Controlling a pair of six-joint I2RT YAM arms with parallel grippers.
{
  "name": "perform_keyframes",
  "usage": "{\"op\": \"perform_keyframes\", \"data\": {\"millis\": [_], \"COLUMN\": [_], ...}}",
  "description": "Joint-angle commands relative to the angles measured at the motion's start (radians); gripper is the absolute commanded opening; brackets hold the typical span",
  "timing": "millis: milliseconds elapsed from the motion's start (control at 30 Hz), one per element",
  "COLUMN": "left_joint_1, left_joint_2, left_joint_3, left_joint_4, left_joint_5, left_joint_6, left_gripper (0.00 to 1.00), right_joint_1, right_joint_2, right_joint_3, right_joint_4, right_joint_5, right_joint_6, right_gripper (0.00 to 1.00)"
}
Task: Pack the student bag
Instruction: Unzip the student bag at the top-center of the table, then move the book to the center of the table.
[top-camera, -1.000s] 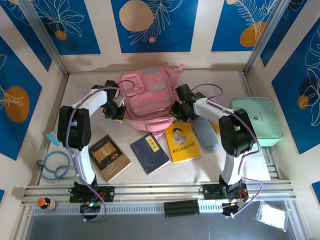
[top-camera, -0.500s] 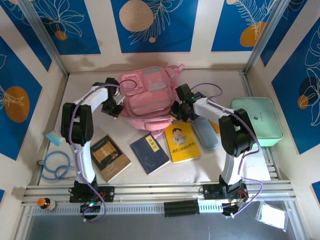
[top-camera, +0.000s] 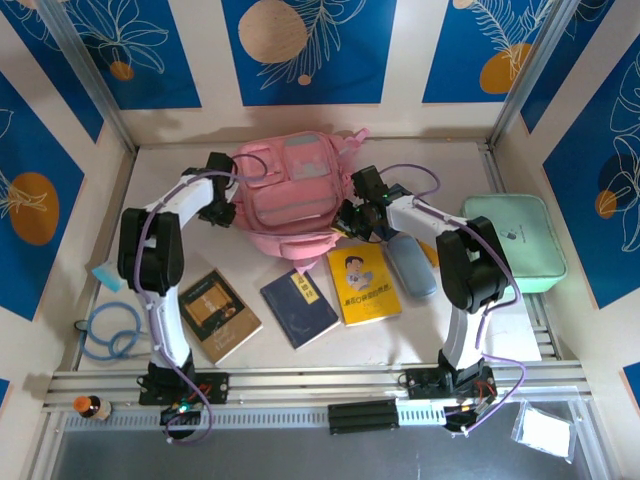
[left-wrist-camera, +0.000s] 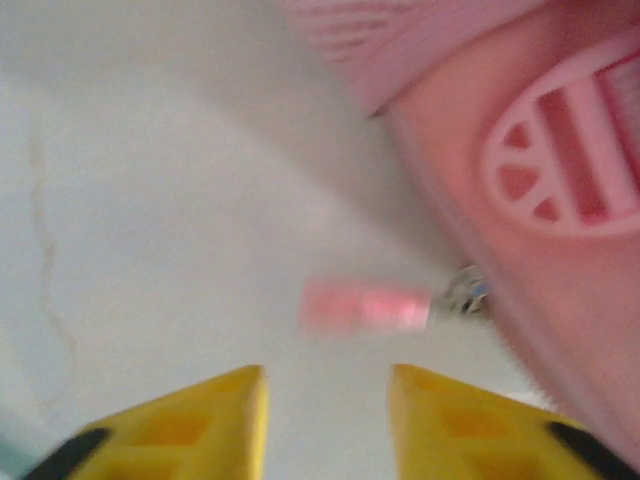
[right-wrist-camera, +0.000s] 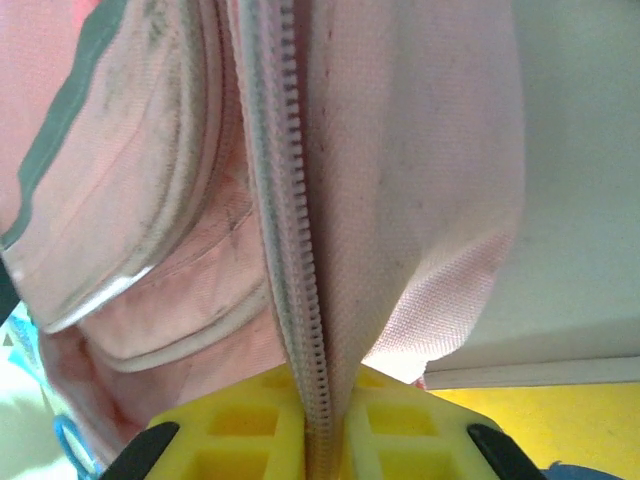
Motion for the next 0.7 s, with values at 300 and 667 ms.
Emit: {"op": "perform_keyframes", "data": {"millis": [300, 667], "left_joint_1": [0.028, -0.065], "left_joint_2": [-0.389, -0.490], "left_joint_3": [-0.265, -0.408], "left_joint_4": [0.235, 0.432], "left_joint_5": [0.357, 0.703], "left_joint_6": [-0.358, -0.596], "left_gripper": [0.71, 0.78], "right_joint_1": [0.106, 0.098], "right_joint_2": [0.037, -0.223], "right_joint_3": [0.112, -0.115], "right_joint_4": [-0.033, -0.174], "right_joint_5": [-0.046, 0.253], "right_joint_6": [-0.022, -0.205], "right_gripper": [0.38, 0.68]}}
